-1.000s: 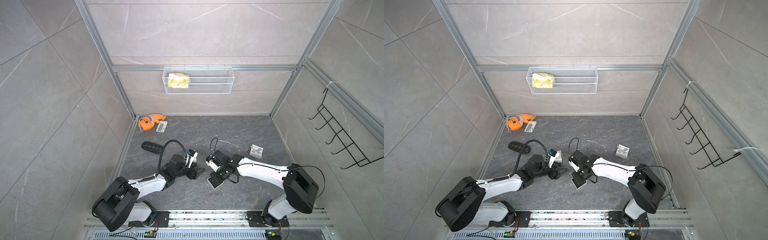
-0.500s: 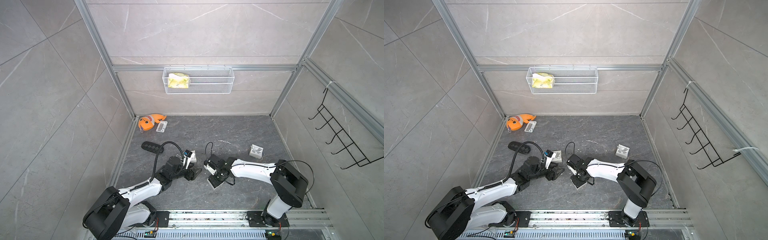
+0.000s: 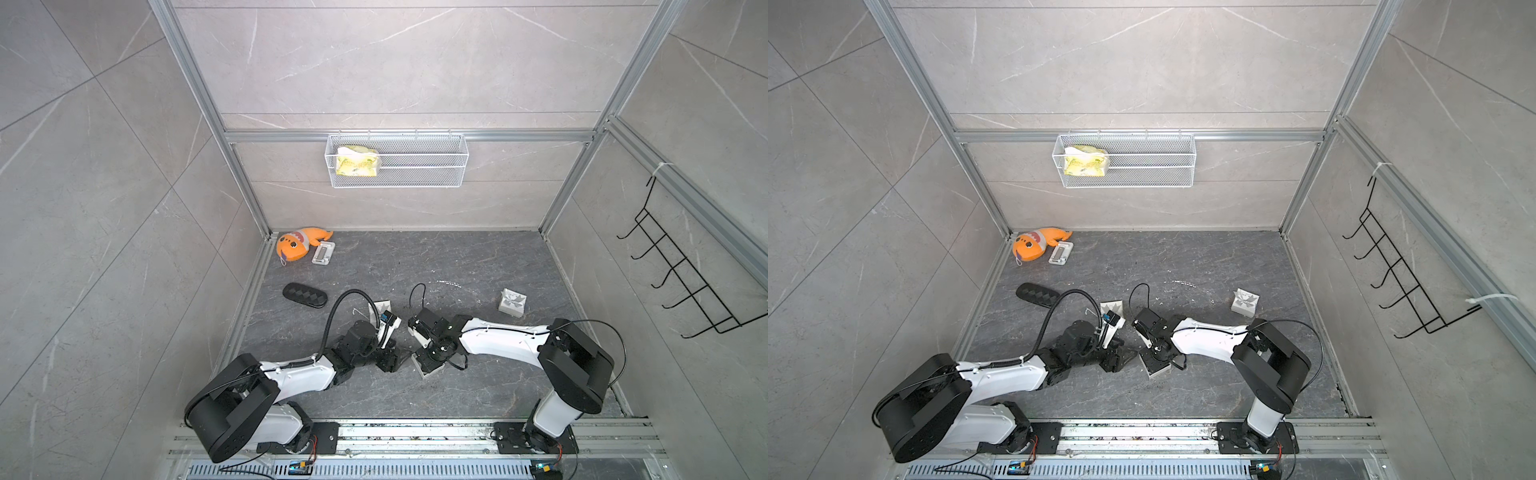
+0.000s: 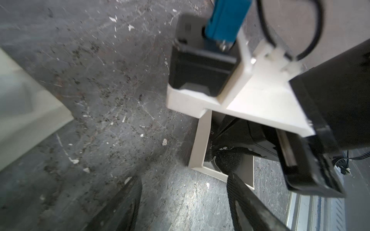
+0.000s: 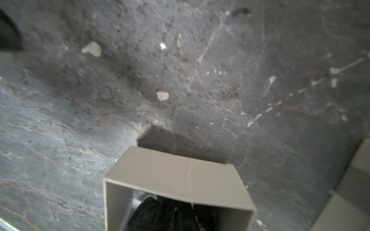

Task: Take the necklace out of the lift-off lid jewelry box
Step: Take out the inner lining from the jewelry box.

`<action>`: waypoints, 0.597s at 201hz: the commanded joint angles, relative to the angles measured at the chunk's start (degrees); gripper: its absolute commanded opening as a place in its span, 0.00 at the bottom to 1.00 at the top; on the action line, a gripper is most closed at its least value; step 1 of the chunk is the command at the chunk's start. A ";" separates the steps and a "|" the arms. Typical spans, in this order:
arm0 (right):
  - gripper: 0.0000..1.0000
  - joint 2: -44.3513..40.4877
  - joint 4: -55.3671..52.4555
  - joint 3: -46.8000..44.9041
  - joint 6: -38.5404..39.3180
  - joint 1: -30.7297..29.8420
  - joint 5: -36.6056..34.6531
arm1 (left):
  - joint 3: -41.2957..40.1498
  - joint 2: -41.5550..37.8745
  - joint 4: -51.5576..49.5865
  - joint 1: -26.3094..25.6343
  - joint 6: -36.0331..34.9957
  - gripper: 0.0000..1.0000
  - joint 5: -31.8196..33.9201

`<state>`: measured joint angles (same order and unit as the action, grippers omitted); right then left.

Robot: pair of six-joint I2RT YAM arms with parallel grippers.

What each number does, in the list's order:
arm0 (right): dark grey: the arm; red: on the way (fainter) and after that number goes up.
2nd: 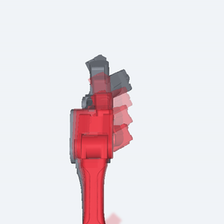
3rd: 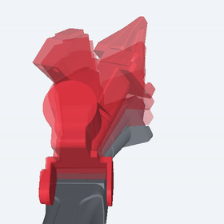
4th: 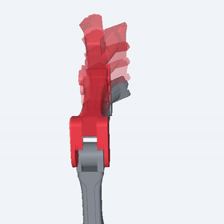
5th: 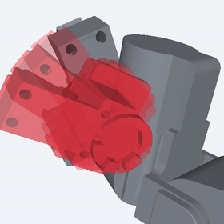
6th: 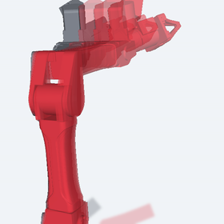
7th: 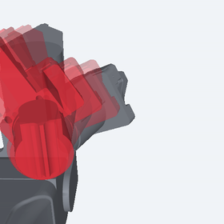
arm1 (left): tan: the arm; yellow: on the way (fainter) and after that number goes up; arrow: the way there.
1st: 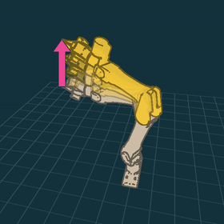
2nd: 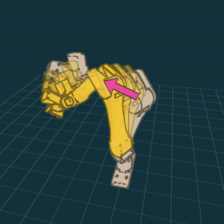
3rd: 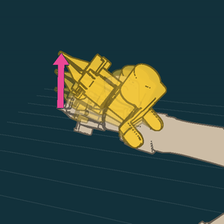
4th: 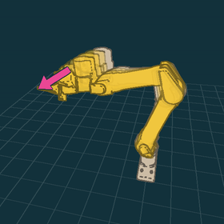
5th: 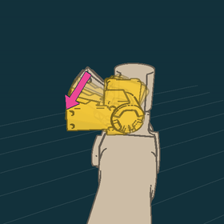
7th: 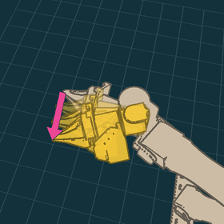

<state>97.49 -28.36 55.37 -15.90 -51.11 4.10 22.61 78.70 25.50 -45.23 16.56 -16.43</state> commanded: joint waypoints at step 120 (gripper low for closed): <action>0.00 -7.48 7.09 -4.66 -3.61 4.30 9.23 | -1.50 6.28 11.81 -1.70 3.62 0.66 6.97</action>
<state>91.88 -21.91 51.46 -18.48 -47.94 11.66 21.71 85.82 34.83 -46.74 19.97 -11.42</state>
